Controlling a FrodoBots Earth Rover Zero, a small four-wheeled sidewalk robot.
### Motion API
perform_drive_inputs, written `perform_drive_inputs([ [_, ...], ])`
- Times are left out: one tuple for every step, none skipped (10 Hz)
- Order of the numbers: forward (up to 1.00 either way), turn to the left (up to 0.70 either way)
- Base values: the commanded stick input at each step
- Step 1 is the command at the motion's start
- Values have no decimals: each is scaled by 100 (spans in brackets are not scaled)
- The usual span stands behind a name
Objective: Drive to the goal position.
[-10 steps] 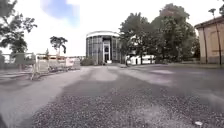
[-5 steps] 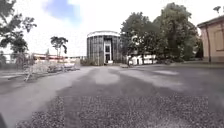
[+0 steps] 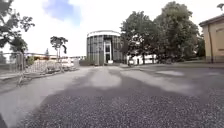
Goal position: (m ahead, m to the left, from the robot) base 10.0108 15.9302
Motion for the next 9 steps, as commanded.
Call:
perform_drive_inputs([
  [70,9],
  [70,14],
  [70,14],
  [70,14],
  [70,14],
  [70,2],
  [70,0],
  [70,0],
  [70,0],
])
